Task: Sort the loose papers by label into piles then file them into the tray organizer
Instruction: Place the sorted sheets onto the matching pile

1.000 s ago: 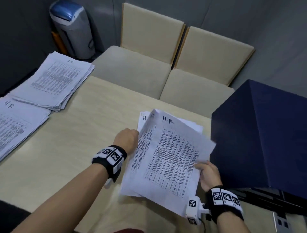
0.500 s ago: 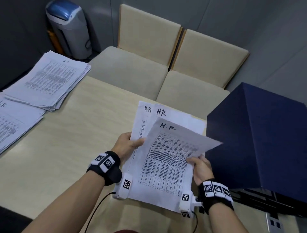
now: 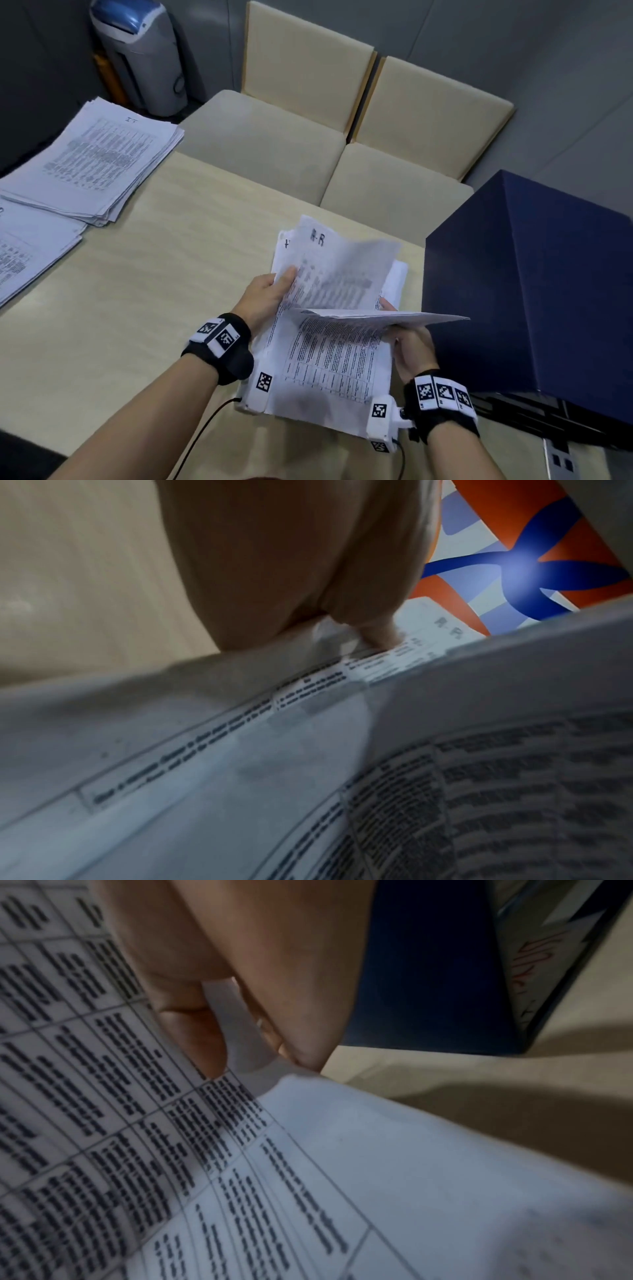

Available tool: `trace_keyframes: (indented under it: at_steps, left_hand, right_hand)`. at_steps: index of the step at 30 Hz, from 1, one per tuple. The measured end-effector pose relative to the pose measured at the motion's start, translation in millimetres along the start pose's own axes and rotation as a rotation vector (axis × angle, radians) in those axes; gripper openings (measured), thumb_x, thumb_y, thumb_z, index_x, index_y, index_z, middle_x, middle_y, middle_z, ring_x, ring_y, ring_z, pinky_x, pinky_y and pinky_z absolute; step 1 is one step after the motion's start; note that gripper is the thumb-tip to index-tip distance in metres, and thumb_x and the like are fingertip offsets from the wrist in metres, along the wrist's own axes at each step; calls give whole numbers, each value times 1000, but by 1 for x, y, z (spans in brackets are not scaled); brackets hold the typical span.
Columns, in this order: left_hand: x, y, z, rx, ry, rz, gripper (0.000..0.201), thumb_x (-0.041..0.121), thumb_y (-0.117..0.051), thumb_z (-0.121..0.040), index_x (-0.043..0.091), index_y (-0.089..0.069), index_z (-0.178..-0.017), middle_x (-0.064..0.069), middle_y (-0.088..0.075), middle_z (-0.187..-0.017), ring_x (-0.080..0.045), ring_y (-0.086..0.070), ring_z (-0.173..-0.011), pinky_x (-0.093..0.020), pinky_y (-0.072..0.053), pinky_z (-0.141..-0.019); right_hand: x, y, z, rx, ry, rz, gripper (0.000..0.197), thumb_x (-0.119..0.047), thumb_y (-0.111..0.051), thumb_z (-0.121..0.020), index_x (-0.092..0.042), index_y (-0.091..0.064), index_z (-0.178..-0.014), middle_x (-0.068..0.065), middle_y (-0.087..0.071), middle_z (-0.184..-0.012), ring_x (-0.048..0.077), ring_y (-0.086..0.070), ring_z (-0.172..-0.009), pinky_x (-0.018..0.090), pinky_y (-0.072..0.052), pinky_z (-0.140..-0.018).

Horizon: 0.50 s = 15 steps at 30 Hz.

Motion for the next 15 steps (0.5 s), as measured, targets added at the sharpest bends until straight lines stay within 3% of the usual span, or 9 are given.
trace_keyframes:
  at_steps: [1,3,5,7,10,12,14,15]
  left_hand:
    - [2,-4,0,-23,13,-47,66,61,-42,-95,2,-71,-88,-10,-77,-91,-20,-72,-81,-28,-56,-76]
    - [9,-13,3,-25,39,-125,72,63,-26,-98,8,-71,-83,-2,-74,-78,-14,-68,-75,-22,-51,-67]
    - [10,-15,0,36,71,-119,76,64,-15,-99,16,-72,-84,2,-71,-75,-16,-67,-76,-23,-49,-67]
    - [4,-8,-9,150,22,-95,72,67,-28,-97,13,-74,-86,-3,-74,-82,-22,-70,-83,-32,-53,-74]
    - [-13,18,-24,404,-32,-465,42,50,-62,-91,10,-63,-103,-2,-68,-95,-25,-64,-89,-33,-49,-77]
    - [-21,23,-29,346,-15,-663,27,40,-69,-88,14,-60,-87,-2,-63,-79,-26,-59,-78,-31,-46,-67]
    - [-24,22,-32,284,-105,-765,37,33,-70,-88,17,-47,-63,-1,-49,-59,-26,-47,-61,-30,-33,-54]
    - [-23,22,-31,275,-173,-795,43,32,-69,-89,16,-42,-60,0,-44,-54,-25,-42,-56,-30,-28,-52]
  right_hand:
    - [-1,-2,0,0,1,-23,54,29,-42,-71,3,-73,-107,6,-77,-94,13,-70,-86,22,-54,-70]
    - [-6,-4,3,12,13,-17,40,32,-43,-76,1,-68,-84,2,-74,-69,12,-70,-65,21,-54,-57]
    - [-7,-5,2,26,35,6,37,31,-46,-75,-2,-61,-74,6,-69,-66,22,-66,-69,28,-53,-63]
    - [-6,-3,0,72,68,25,36,30,-46,-76,-5,-54,-72,9,-64,-69,24,-60,-70,31,-48,-65]
    - [1,4,-2,133,76,53,36,26,-45,-77,-10,-48,-74,3,-60,-68,18,-58,-64,29,-47,-58]
    - [5,8,-2,117,65,48,31,24,-46,-76,-5,-53,-82,9,-62,-80,24,-59,-75,32,-47,-66]
    - [7,10,-4,126,58,41,28,24,-48,-77,-2,-56,-82,12,-62,-84,27,-59,-81,32,-46,-70]
    - [6,12,-3,155,57,48,27,23,-49,-78,-3,-56,-78,12,-61,-82,27,-58,-80,32,-45,-69]
Point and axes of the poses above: each hand's wrist, its own z-axis away from the middle knuckle, its own y-axis out of the back of the hand, x = y × z, the point moved 3 cm from there along -z, towards the middle knuckle
